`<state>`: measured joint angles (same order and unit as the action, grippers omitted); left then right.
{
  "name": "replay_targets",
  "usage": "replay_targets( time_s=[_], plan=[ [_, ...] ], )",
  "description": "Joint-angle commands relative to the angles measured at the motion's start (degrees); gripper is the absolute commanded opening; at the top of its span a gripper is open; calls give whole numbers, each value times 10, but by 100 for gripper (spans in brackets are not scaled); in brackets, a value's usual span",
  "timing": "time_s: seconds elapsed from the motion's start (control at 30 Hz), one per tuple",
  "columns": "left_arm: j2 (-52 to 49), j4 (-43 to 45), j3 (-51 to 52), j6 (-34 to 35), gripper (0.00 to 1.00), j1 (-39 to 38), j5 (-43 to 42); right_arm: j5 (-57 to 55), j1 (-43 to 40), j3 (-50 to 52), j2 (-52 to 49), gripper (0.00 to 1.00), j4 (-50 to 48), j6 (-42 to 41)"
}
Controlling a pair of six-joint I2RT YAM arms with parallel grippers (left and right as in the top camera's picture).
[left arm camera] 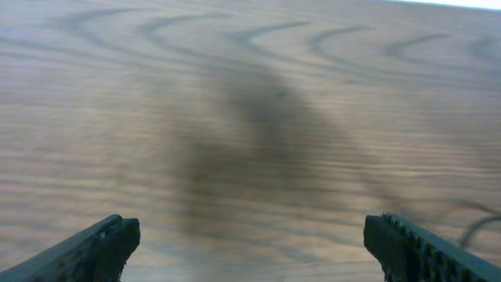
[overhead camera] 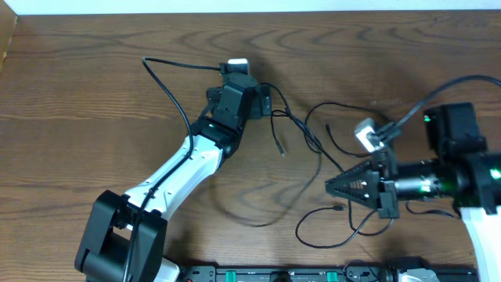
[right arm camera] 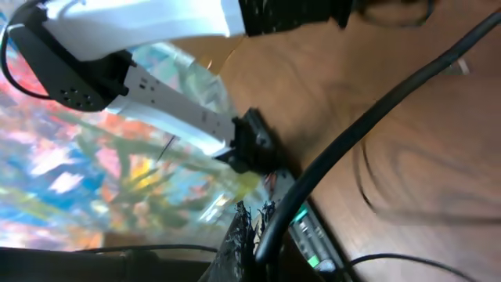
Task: Untangle cables
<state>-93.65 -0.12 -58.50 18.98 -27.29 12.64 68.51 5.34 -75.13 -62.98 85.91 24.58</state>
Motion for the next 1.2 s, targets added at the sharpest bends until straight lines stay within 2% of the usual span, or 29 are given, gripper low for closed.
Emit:
replay_targets(
  time_s=[0.0,0.13,0.23,0.33,0.5,0.6,0.73,0.8,0.9,0.97,1.03,1.07,1.13,1.17],
  plan=[
    [-9,-31,-7,-7,98,36,78,21,-43,-45,35,1,-7,-1],
    [-9,-78,-7,1,98,77,78,-42,-113,-75,51,1,-51,-57],
    [-9,-107,-7,23,98,115,78,-135,-164,-89,55,1,-97,-119],
    [-9,-126,-7,23,98,148,78,-297,-199,-92,56,1,-131,-202],
    [0,-132,-7,23,98,180,78,-555,-211,-92,48,1,-144,-283],
    [19,-132,-7,23,98,204,80,-633,-211,-92,38,1,-143,-317],
    [71,-143,-7,23,98,238,73,-595,-211,-92,17,1,-144,-329],
    [108,-156,-7,15,98,247,42,-526,-210,-92,4,1,-144,-323],
    [170,-163,-7,-31,98,247,-46,-379,-204,-90,-20,5,-145,-266],
    [215,-166,-7,-41,88,244,-103,-306,-197,-89,-38,8,-144,-234],
    [255,-166,-7,-40,55,243,-148,-254,-186,-84,-55,10,-144,-217],
    [276,-166,-7,-39,32,243,-172,-238,-179,-81,-63,10,-144,-214],
    [313,-166,-7,-39,8,243,-213,-227,-161,-72,-82,10,-145,-214],
    [327,-166,-7,-39,8,243,-226,-227,-152,-67,-88,10,-146,-214]
  ],
)
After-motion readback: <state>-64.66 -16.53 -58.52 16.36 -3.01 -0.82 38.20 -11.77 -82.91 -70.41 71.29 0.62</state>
